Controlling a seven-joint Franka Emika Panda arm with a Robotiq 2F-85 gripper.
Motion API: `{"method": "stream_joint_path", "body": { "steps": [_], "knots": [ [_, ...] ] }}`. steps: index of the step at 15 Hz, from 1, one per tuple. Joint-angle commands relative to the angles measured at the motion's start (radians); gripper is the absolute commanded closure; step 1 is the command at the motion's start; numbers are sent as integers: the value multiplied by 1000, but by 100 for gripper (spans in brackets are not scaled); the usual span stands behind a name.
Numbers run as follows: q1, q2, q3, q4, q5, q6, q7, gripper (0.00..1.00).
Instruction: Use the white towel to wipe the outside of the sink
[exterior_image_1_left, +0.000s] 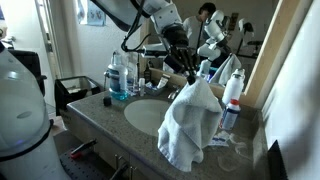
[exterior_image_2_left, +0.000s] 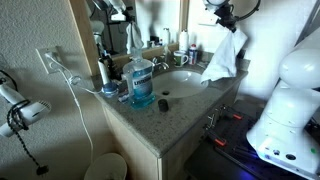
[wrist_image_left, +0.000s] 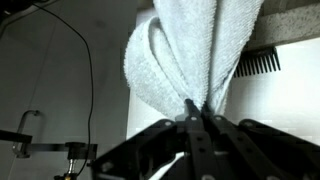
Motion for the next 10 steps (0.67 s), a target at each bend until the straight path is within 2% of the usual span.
{"method": "stream_joint_path", "body": {
  "steps": [1,10],
  "knots": [
    [-14,45,-27,53,-50,-58,84,99],
    [-12,177,-107,97,-198,-29,245,99]
  ]
}}
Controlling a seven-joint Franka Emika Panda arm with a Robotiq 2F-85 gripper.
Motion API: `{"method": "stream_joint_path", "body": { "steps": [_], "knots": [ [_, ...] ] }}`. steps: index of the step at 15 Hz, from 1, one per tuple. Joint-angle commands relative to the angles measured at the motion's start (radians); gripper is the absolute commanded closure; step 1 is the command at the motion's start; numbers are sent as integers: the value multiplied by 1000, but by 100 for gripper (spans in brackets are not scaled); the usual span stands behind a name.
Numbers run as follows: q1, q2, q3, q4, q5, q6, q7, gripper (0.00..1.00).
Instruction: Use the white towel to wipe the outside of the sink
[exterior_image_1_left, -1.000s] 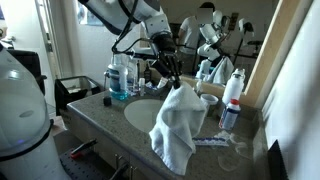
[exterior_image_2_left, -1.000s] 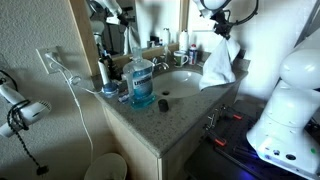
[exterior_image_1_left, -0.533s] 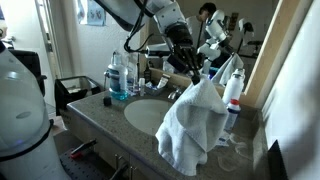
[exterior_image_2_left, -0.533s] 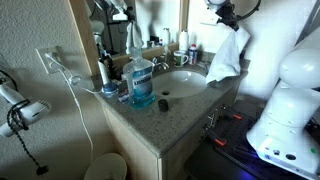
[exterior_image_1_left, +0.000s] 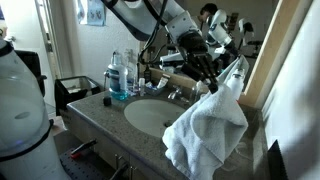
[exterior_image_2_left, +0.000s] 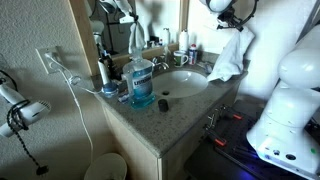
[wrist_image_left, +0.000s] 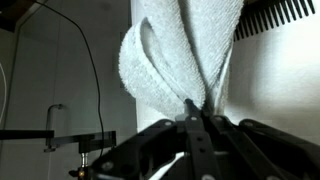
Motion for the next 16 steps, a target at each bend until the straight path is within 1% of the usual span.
{"method": "stream_joint_path", "body": {
  "steps": [1,8,11,14,15,16],
  "knots": [
    [2,78,-21,49,-76,-2,66,99],
    [2,159,-63,77,-254,-13,164,99],
    [8,169,-75,68,-282,-2,173,99],
    [17,177,-74,51,-279,11,153,99],
    [21,180,-73,47,-273,13,149,82],
    [24,185,-71,46,-273,9,152,69]
  ]
}}
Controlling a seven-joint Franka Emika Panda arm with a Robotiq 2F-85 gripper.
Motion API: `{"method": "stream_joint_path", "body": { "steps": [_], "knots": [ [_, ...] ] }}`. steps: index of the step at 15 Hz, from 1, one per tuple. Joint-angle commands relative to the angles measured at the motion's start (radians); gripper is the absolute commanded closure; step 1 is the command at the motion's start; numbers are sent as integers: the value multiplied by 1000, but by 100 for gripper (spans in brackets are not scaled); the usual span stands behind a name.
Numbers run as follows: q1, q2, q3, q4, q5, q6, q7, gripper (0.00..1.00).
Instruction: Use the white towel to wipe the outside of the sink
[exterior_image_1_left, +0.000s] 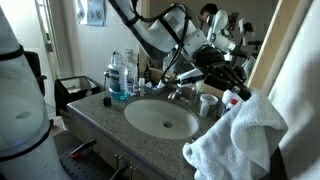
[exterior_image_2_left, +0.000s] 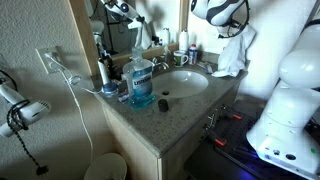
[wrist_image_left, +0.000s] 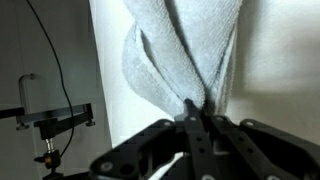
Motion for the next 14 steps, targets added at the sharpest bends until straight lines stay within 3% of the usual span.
{"method": "stream_joint_path", "body": {
  "steps": [1,9,14],
  "knots": [
    [17,9,-3,-6,-6,6,3,62],
    [46,-27,7,-1,49,25,-40,3],
    [99,-141,38,-3,215,61,-202,0]
  ]
}}
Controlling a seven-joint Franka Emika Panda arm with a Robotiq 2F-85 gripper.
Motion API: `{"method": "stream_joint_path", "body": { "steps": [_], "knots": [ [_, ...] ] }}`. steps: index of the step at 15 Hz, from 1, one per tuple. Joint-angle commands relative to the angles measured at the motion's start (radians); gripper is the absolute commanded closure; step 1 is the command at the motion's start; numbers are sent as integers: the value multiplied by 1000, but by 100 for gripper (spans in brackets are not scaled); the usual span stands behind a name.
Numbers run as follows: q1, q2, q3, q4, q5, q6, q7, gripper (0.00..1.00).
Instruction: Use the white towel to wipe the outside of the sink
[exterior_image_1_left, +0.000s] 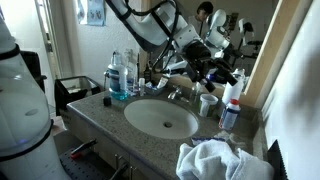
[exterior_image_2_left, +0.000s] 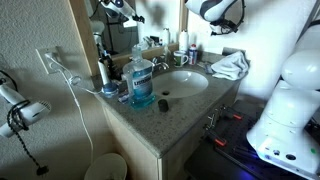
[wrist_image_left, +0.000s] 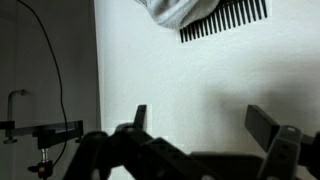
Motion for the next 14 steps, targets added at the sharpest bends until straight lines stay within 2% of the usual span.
{"method": "stream_joint_path", "body": {
  "steps": [1,8,14],
  "knots": [
    [37,-127,25,-8,131,26,-134,0],
    [98,-311,82,74,468,26,-356,0],
    [114,-378,129,137,766,58,-555,0]
  ]
}}
